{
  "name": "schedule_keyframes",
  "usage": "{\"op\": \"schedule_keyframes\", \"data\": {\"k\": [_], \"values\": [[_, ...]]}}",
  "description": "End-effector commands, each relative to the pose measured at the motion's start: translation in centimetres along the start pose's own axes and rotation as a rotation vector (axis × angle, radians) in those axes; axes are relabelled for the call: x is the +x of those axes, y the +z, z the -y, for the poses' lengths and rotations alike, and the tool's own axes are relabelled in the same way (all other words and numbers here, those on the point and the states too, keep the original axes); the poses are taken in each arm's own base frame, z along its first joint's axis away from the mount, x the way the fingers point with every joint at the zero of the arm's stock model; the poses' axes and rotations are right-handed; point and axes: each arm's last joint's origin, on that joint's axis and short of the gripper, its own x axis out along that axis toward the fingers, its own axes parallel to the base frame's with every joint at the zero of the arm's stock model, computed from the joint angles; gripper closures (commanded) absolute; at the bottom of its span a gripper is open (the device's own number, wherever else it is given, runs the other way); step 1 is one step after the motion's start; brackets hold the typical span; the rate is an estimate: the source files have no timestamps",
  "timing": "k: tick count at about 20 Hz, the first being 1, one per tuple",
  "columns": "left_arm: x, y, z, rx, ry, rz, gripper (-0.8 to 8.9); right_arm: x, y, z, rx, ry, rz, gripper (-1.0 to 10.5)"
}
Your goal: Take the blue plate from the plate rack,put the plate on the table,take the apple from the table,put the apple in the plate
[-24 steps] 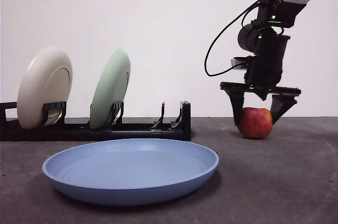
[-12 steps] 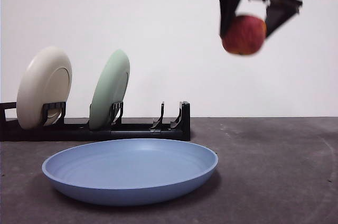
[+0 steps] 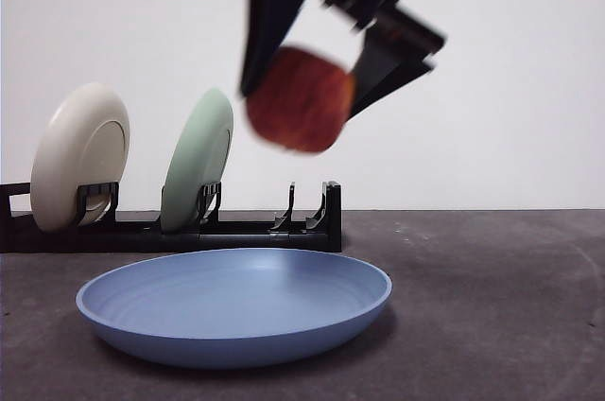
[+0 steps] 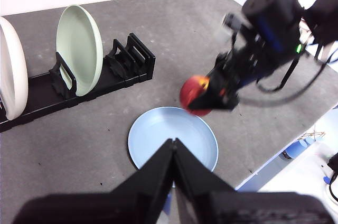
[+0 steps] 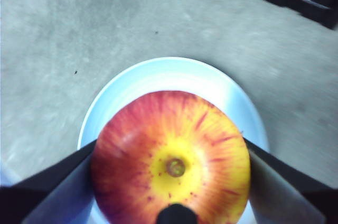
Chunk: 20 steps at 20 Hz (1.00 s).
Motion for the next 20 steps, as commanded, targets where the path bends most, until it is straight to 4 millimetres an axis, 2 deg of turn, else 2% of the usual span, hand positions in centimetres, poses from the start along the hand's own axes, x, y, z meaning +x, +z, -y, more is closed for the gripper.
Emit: {"op": "schedule_keyframes", "data": {"k": [1,7,12,14,17,18,20], "values": [[0.0,-0.1,-0.1,0.008,0.006,0.008,8.19,2.2,-0.9,-0.9,0.003,-0.039,0.028,9.5],[0.0,-0.1,-0.1,0.006,0.006,0.007,8.19,7.1,-2.2,-1.2,-0.013,-0.060,-0.064,9.5],[0.0,-0.1,-0.1,0.006,0.006,0.007,8.19,9.2,-3.4,-1.0,-0.017,-0.060,-0.155,9.1],[0.0,-0.1,-0.1,0.006,0.006,0.007,8.19,9.5,-3.5,-1.0,-0.017,-0.062,-0.161,7.5],[0.0,-0.1,-0.1,0.006,0.006,0.007,8.19,9.5,-3.5,-1.0,-0.026,-0.066,-0.161,6.5],[0.0,-0.1,-0.1,0.006,0.006,0.007,8.19,9.5,-3.5,-0.9,-0.026,-0.066,-0.162,5.9],[0.0,-0.1,-0.1,0.006,0.006,0.007,8.19,9.5,-3.5,-0.9,-0.026,-0.070,-0.164,3.8]]}}
